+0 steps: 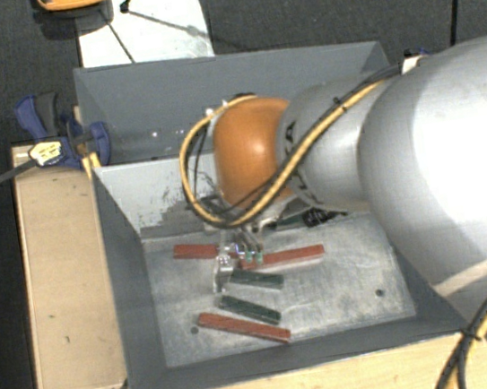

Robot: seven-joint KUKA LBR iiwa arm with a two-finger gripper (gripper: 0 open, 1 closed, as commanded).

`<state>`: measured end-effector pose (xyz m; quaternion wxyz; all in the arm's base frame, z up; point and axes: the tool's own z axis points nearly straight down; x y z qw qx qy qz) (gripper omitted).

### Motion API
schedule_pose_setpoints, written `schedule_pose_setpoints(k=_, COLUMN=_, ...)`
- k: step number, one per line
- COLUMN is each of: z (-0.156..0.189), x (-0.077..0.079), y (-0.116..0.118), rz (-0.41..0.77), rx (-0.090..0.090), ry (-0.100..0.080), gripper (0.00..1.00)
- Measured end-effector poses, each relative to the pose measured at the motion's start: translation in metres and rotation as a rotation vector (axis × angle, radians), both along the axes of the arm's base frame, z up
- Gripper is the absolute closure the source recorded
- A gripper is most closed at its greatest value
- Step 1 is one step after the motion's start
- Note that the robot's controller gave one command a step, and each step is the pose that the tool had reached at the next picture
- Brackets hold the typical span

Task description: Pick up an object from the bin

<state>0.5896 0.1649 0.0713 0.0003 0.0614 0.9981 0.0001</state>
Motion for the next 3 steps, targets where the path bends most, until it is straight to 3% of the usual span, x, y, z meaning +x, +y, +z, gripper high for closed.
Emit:
schedule_pose_setpoints(k=1, z=0.0007, x=0.0012, y=-0.0014, rz=-0.032, rx=0.002, ry=-0.002, gripper=0.00)
schedule_pose_setpoints(k=2, z=0.0028, x=0.0017, y=0.0008, rz=-0.002, rx=0.002, ry=-0.004, gripper=1.00)
schedule_pose_setpoints(k=3, z=0.0028, x=0.0017, y=0.0008, rz=-0.002, rx=0.002, ry=-0.004, gripper=1.00)
